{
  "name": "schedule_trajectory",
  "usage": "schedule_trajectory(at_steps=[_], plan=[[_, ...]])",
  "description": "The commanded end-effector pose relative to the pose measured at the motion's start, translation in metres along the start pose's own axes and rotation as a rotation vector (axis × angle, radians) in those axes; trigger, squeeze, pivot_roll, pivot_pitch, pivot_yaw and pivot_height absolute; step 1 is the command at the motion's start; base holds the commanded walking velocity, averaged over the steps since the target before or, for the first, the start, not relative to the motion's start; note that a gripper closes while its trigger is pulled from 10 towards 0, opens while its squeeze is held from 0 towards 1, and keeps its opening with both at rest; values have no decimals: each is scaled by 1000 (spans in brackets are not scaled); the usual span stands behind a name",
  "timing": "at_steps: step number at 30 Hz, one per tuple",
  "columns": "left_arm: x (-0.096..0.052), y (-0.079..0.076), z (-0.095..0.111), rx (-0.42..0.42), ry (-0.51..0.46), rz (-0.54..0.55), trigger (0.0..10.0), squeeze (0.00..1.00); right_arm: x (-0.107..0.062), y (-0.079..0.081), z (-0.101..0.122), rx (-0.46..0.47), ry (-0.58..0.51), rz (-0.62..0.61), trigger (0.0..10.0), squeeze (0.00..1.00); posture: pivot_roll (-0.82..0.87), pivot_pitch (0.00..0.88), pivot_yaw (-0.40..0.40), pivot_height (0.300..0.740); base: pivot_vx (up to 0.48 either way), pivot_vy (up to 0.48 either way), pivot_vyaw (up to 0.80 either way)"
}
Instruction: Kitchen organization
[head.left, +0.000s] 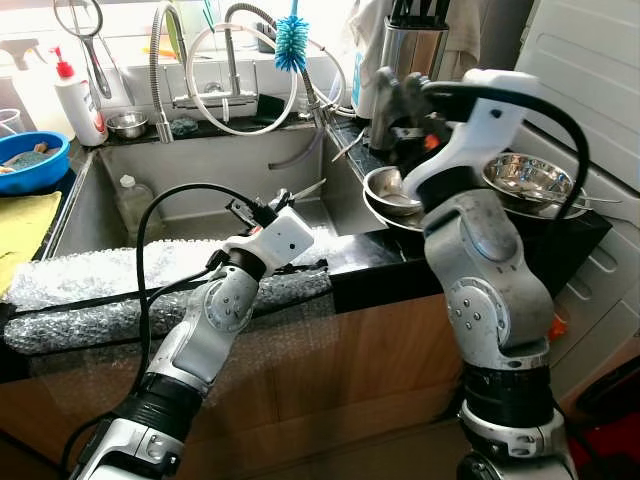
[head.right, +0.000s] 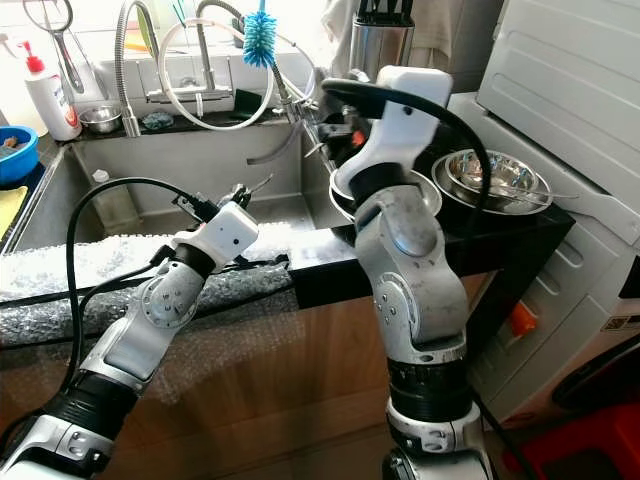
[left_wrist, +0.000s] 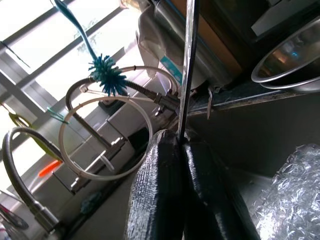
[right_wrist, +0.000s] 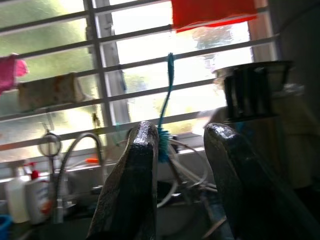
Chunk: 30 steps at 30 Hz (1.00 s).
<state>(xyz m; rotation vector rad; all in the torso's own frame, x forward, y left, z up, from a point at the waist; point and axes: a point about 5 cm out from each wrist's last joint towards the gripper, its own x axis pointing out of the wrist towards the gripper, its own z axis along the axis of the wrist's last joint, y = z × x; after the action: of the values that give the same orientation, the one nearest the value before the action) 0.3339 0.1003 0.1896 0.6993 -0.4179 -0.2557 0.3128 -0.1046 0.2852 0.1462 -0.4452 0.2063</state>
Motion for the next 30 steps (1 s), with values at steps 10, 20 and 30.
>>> schedule_trajectory(at_steps=[10,20,30], plan=[[1,11,-16,-177,114,110,10000,0,-58,-37,-55,-301,77,-170,10000,0,-114,0,-37,740,0,0,0],[3,20,-22,-327,163,203,10000,0,-124,-52,-138,-379,401,-196,10000,0,-112,0,-39,740,0,0,0],[26,36,-30,-649,259,350,10000,0,-194,-49,-206,-273,731,-233,10000,0,-113,0,-29,740,0,0,0]])
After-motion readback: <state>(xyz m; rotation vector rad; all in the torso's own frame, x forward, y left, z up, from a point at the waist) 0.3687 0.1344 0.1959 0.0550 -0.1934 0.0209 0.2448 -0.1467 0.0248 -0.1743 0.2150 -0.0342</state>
